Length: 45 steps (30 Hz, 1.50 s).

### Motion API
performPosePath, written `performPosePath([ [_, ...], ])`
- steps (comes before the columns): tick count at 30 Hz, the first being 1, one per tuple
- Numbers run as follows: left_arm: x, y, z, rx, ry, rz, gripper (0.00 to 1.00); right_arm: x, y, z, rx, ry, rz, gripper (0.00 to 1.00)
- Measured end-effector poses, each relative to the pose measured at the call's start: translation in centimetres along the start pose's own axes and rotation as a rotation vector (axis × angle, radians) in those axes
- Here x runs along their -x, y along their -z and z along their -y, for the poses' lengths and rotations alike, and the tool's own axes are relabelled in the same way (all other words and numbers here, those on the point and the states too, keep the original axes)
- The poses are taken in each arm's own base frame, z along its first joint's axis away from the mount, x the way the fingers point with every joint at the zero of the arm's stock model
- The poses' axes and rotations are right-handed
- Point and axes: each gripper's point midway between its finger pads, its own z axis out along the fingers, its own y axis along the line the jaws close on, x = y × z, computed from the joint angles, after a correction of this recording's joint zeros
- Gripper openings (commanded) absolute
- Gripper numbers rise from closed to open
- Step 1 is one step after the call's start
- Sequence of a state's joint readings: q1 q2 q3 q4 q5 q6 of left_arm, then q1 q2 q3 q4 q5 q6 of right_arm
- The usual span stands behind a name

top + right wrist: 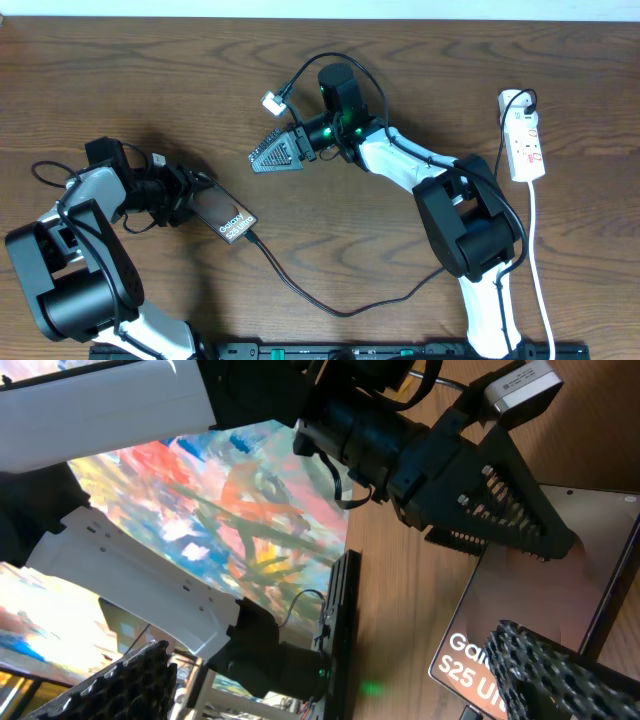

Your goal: Plug charger to phone and switch on socket

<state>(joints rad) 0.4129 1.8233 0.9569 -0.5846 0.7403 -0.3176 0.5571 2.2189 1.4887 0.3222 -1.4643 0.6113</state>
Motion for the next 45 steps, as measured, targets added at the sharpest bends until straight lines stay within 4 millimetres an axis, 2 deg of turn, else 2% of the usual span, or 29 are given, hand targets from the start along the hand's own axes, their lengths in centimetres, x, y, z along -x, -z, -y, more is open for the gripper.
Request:
performPosePath([
  [15, -1.2, 0.2, -1.0, 0.055, 0.045, -0.039, 0.66, 0.0, 0.0, 0.0, 0.0, 0.0, 0.0, 0.99],
  [45, -2.1, 0.3, -1.5, 0.084, 0.068, -0.073, 0.66, 0.0, 0.0, 0.0, 0.0, 0.0, 0.0, 0.99],
])
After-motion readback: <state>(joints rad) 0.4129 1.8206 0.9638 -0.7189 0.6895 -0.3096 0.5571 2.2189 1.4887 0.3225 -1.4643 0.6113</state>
